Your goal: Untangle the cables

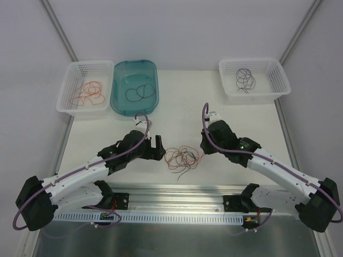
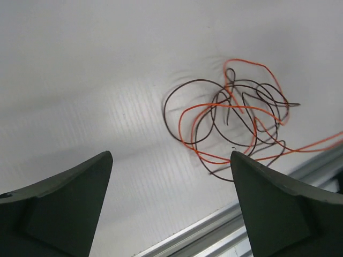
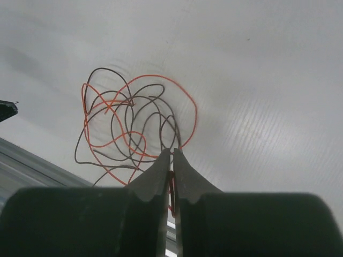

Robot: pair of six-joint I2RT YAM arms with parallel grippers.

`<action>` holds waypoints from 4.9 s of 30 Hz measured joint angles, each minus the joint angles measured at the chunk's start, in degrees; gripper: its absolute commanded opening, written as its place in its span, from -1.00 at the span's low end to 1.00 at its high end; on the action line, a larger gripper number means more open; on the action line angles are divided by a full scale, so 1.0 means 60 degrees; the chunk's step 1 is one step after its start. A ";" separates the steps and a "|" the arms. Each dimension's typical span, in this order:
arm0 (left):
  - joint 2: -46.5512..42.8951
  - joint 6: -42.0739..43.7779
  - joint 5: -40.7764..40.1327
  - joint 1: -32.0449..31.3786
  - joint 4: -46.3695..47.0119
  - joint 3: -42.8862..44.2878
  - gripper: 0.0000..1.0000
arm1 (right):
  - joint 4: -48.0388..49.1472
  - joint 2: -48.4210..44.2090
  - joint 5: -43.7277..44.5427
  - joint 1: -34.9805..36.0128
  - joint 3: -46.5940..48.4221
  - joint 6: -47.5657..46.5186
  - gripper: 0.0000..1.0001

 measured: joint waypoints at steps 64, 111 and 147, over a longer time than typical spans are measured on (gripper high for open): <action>0.4637 -0.3140 -0.2251 -0.1548 0.9752 -0.1297 -0.72 | 0.1854 0.0226 -0.1002 0.0514 0.3781 0.0466 -0.89; 0.0455 0.0903 -0.0641 -0.0900 0.1479 0.0317 -0.90 | 0.3184 0.2900 -0.4302 -0.0353 -0.0153 -0.3111 -0.11; -0.0106 0.0419 -0.2484 -0.0721 0.0295 -0.0069 -0.51 | 0.2014 0.0619 -0.3391 -0.0361 0.0353 -0.4156 -0.99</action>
